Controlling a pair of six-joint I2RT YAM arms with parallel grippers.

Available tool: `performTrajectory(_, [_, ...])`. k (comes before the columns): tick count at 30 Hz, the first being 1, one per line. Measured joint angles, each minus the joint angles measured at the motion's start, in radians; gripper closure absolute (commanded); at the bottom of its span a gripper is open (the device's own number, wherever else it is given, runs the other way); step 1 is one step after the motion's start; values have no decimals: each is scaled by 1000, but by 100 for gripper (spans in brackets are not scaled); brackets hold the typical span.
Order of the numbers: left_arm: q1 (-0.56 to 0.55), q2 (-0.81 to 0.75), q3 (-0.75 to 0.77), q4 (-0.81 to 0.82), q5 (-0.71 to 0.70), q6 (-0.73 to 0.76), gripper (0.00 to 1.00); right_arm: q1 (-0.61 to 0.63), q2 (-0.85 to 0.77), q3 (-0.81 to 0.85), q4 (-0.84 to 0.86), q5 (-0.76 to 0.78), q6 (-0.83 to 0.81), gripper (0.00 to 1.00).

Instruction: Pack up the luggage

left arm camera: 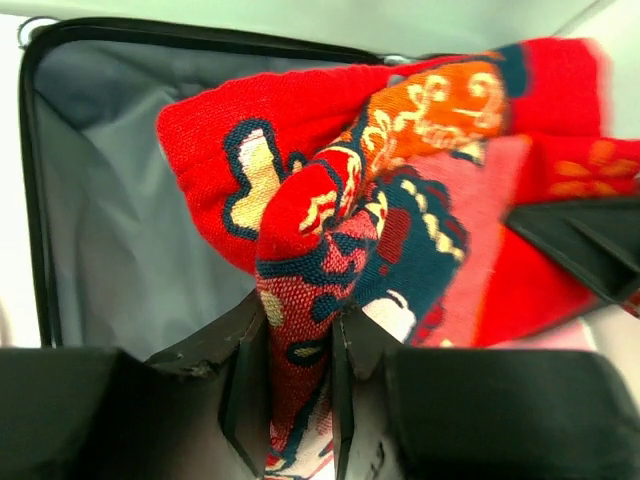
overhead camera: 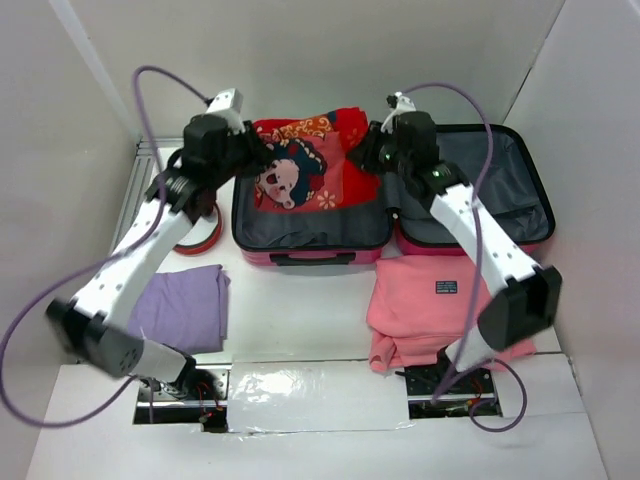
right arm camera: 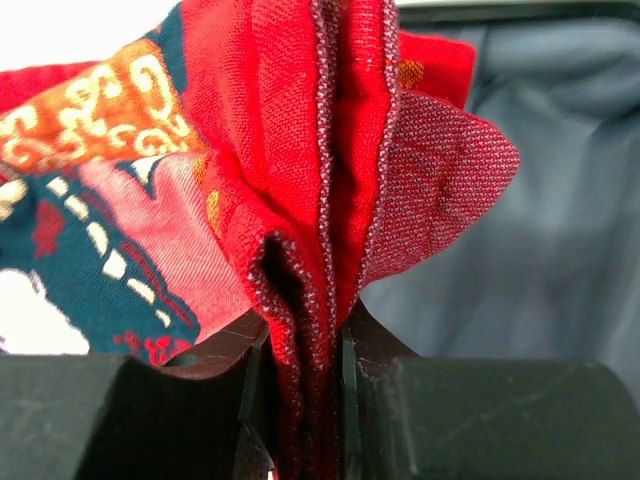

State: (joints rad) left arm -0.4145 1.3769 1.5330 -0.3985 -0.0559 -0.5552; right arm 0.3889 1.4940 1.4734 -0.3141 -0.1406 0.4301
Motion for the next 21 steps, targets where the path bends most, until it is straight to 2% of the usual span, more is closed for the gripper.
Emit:
performTrajectory(8, [142,433,248,46,74,32,100,-92,417,333,7,-135,-115,100])
performTrajectory(16, [185,877,600,58,123,51,100,-148,741,441,87,-186,-121,100])
performTrajectory(21, [230,972,581,66,155,19,100,-147,933,591,89,-220,-113,100])
